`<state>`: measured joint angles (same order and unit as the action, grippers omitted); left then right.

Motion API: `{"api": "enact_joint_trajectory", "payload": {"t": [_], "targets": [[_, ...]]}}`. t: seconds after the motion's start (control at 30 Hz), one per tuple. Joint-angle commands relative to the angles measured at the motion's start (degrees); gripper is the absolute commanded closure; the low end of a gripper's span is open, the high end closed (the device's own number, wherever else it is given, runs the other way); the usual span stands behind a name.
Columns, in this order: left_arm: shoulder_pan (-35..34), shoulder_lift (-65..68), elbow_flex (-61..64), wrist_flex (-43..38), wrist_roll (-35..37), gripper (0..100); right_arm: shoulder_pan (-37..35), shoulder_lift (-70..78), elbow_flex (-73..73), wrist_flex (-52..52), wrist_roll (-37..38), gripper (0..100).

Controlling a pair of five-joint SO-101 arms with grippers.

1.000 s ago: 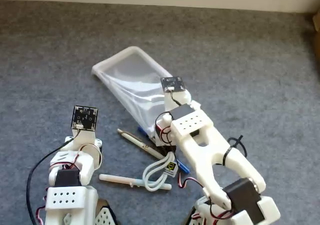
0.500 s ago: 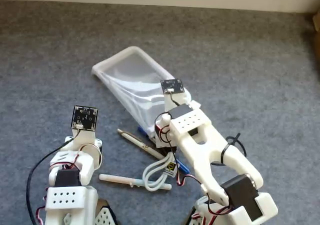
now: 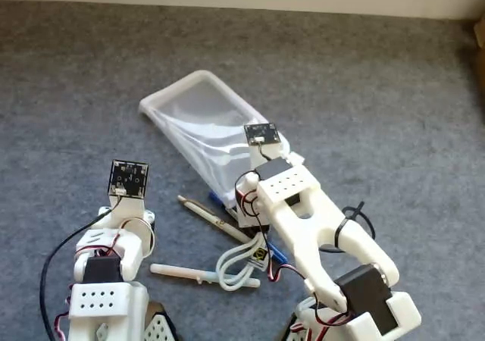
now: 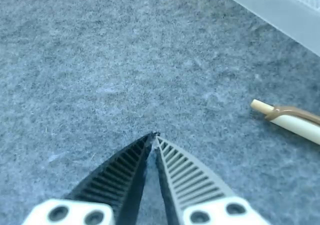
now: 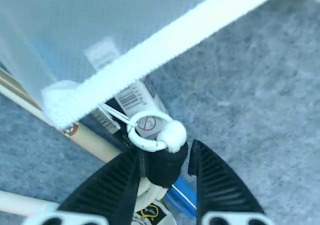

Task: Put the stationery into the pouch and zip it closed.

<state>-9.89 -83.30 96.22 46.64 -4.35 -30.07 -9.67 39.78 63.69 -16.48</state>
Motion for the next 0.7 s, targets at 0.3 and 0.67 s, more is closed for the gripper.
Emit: {"api": "enact_joint_trajectory", "payload": {"t": [0.3, 0.67], "targets": [[0.5, -0.7, 1.5, 0.3, 0.4, 99, 0.4, -9.4, -0.3, 1.0, 0.0, 99.5], [0.7, -0.7, 1.5, 0.3, 0.4, 99, -3.1, -17.5, 1.5, 1.1, 0.0, 99.5]]}}
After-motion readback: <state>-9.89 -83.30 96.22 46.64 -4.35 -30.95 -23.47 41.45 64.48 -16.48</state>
